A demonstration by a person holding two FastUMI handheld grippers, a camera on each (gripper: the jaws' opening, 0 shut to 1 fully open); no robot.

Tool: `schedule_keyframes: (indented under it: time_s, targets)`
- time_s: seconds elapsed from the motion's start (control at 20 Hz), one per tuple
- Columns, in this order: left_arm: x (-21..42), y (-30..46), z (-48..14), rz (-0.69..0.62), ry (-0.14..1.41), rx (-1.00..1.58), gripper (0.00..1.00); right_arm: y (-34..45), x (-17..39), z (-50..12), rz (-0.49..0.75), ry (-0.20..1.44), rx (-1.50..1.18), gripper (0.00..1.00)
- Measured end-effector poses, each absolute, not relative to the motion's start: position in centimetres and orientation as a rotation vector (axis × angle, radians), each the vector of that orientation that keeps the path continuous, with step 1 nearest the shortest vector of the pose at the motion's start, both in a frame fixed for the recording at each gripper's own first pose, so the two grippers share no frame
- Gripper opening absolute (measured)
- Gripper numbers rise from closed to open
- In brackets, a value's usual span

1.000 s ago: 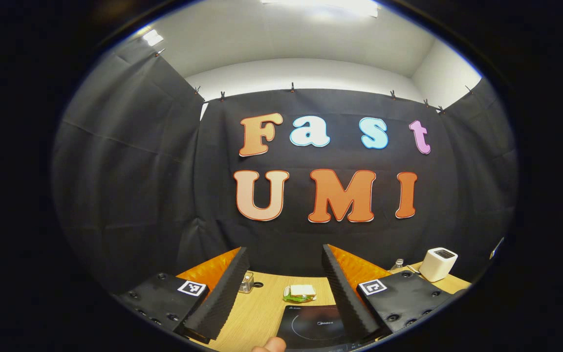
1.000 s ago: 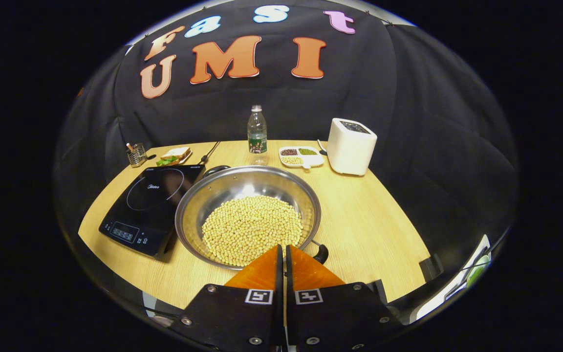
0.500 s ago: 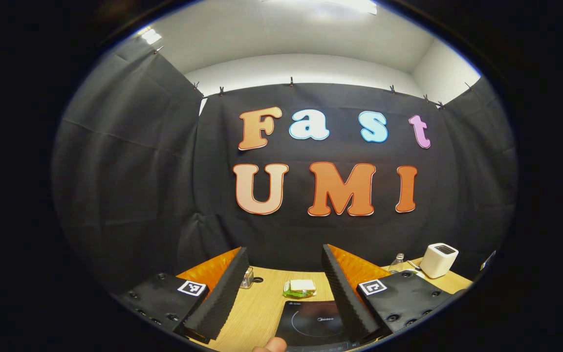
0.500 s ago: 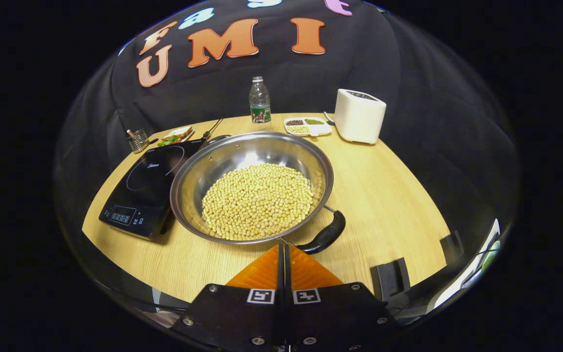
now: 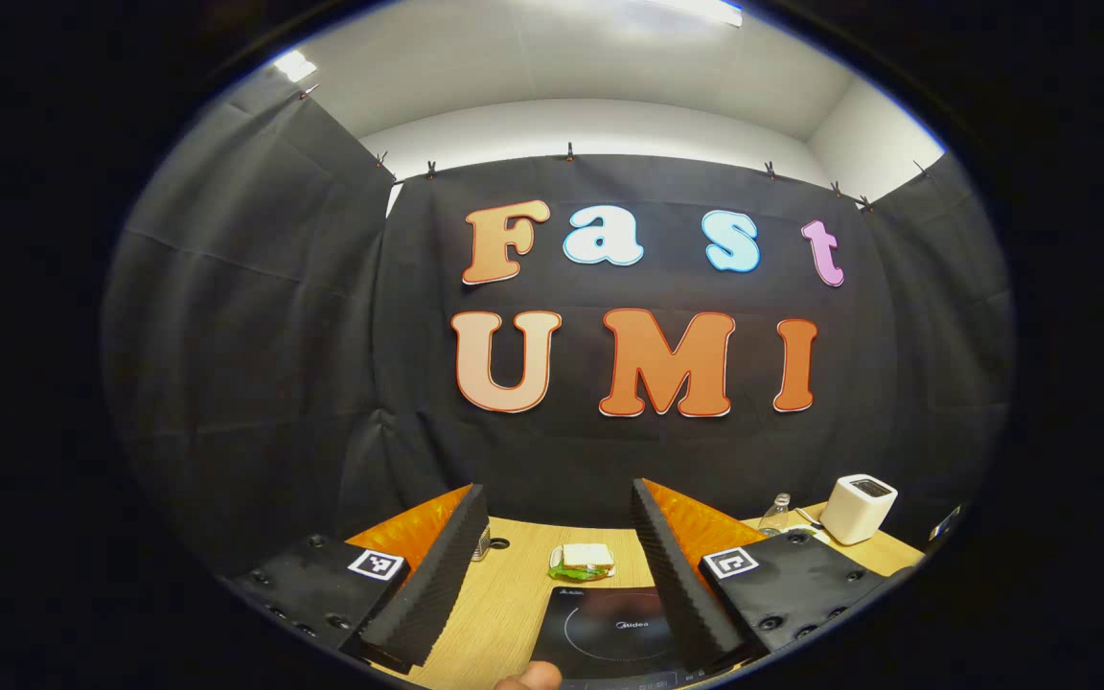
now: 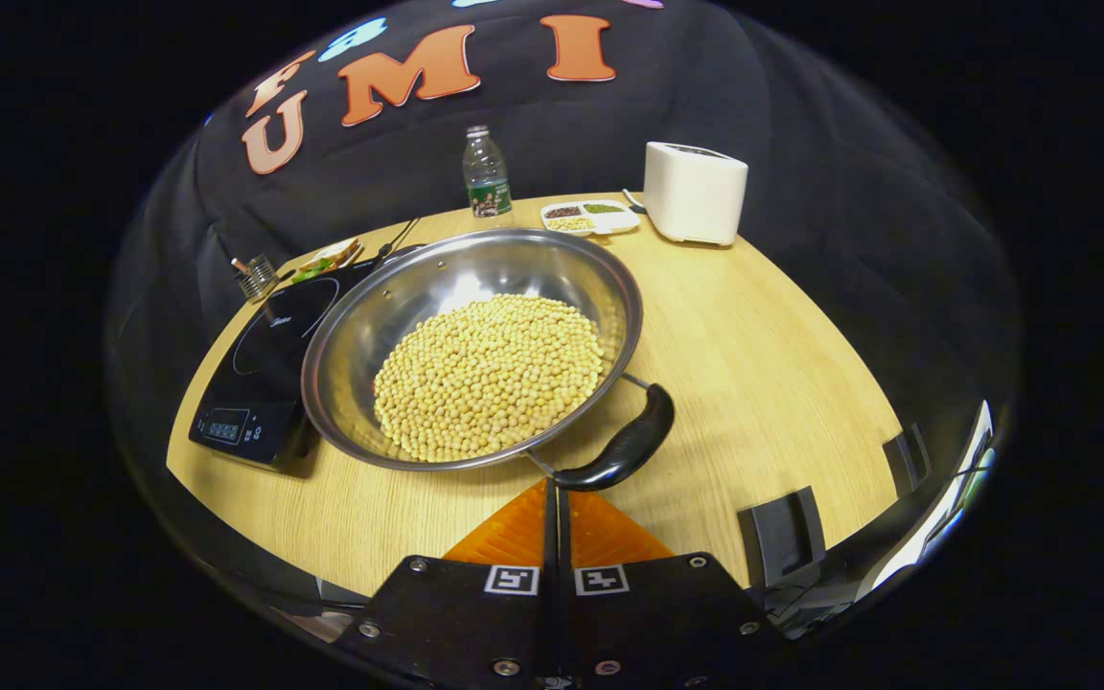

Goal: First push the handle of the pot to place it horizontally, then grasp the pot with both hands and set it on the induction cooktop.

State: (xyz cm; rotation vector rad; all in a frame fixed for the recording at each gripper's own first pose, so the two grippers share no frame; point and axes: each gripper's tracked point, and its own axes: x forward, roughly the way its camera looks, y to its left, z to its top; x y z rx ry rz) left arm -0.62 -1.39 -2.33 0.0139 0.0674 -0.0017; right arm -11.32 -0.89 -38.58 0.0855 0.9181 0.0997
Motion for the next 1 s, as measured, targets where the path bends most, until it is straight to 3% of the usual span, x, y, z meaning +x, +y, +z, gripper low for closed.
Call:
schedule_keyframes:
  time_s: [1.0]
  targets:
    - [0.7,-0.7,-3.0,0.017,0.072,0.022,0.99,-3.2,-8.5,-38.9,-0.003,0.941,0.223,0.0]
